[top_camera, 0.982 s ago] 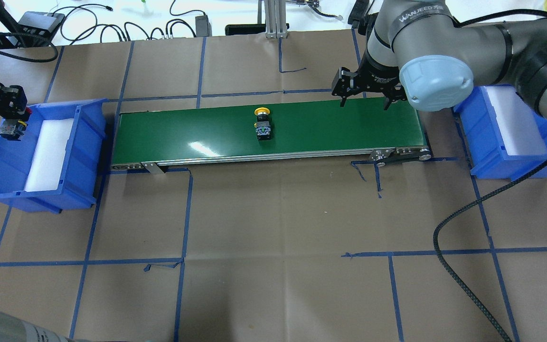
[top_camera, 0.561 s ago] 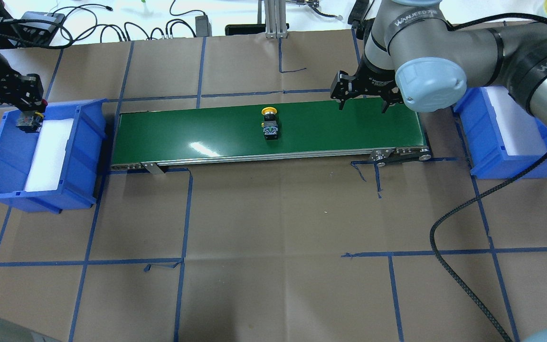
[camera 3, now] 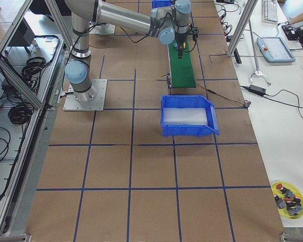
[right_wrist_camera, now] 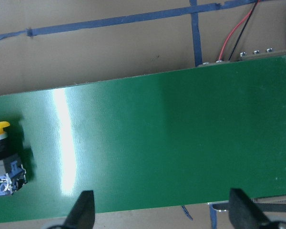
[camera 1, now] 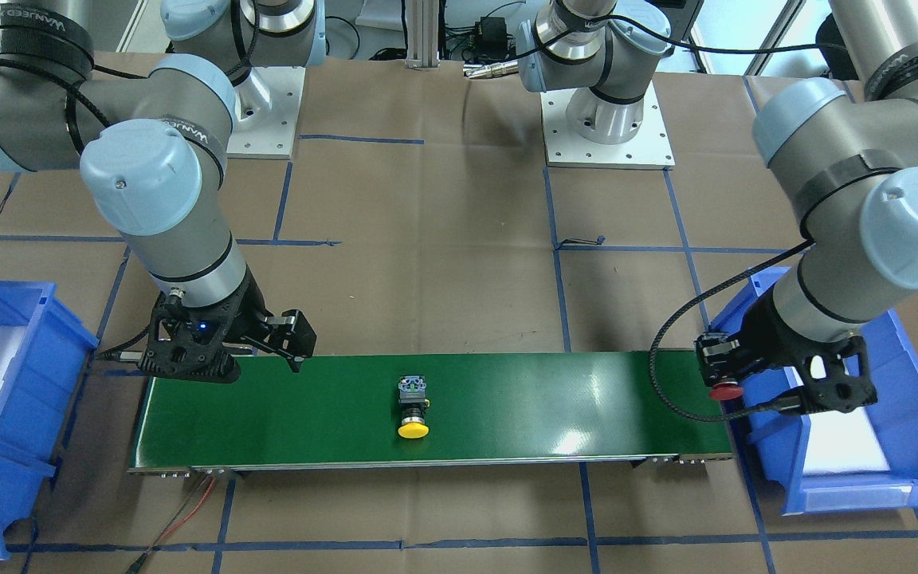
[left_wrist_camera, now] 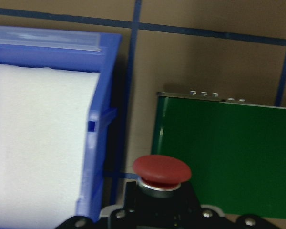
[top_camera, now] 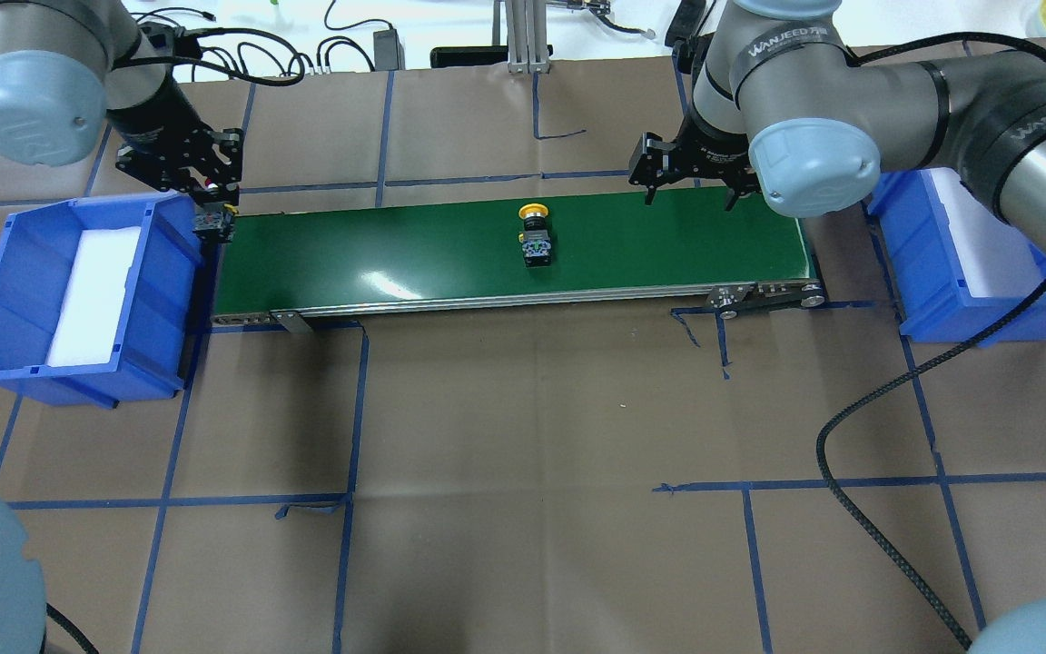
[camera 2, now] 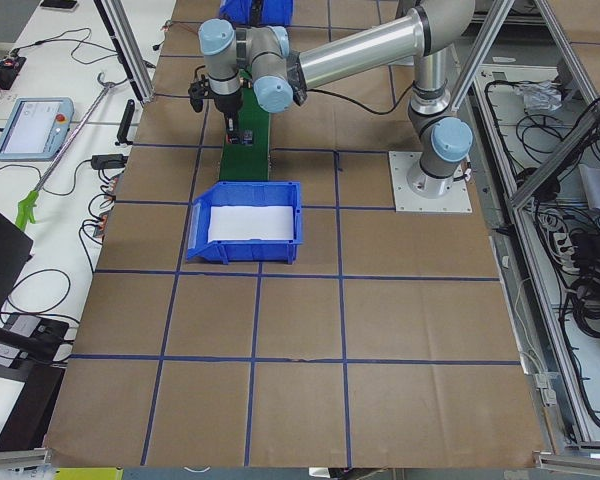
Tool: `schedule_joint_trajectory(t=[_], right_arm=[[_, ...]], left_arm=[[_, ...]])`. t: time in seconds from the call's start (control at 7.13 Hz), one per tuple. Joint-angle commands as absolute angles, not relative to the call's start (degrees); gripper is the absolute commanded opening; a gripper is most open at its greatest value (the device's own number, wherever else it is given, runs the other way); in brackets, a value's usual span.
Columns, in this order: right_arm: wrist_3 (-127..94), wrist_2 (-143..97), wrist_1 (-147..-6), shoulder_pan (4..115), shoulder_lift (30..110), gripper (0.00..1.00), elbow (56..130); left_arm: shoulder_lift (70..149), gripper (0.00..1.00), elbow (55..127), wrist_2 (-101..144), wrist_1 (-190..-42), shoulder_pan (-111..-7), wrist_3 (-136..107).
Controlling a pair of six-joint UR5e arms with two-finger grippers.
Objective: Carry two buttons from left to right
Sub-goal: 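Carry the red button to the conveyor while the right gripper lowers toward the yellow button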
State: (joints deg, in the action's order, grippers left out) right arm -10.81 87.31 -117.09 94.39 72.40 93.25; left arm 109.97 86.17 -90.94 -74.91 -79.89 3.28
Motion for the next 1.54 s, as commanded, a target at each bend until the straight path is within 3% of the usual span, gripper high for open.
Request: schedule_joint_trajectory(t=[0.0, 0.7, 0.84, 0.98, 1.12, 1.26, 1.4], right_arm=[[-10.81, 87.28, -119.25, 94.39, 71.46, 1.00, 93.34], [-10.81, 83.32, -125.77, 94.83, 68.29, 1.00, 93.16], [-10.64, 83.06, -126.55, 94.83, 67.33, 1.00, 93.34], [-10.55, 82.62, -126.74, 94.66, 66.80, 1.00, 93.25], [-10.55, 80.35, -127.09, 94.22, 66.71, 1.00, 93.34], [-10.46, 79.29, -126.74, 94.04, 66.71, 1.00, 93.34], [-10.81, 79.36, -126.91, 93.96, 66.45, 1.00, 93.25]], left_arm=[[112.92, 0.00, 87.97, -90.62, -73.84, -81.39, 2.28], [113.99, 0.01, 94.48, -90.53, -62.23, -81.74, 2.29], [114.26, 0.11, 94.48, -90.53, -62.14, -81.74, 2.37], [114.26, 0.39, 94.40, -90.53, -62.14, -81.65, 2.63], [114.00, 0.88, 94.22, -90.61, -60.14, -81.30, 3.07], [113.91, 0.99, 92.91, -90.53, -59.60, -80.86, 3.16], [113.56, 1.00, 92.81, -90.53, -59.59, -80.77, 3.16]])
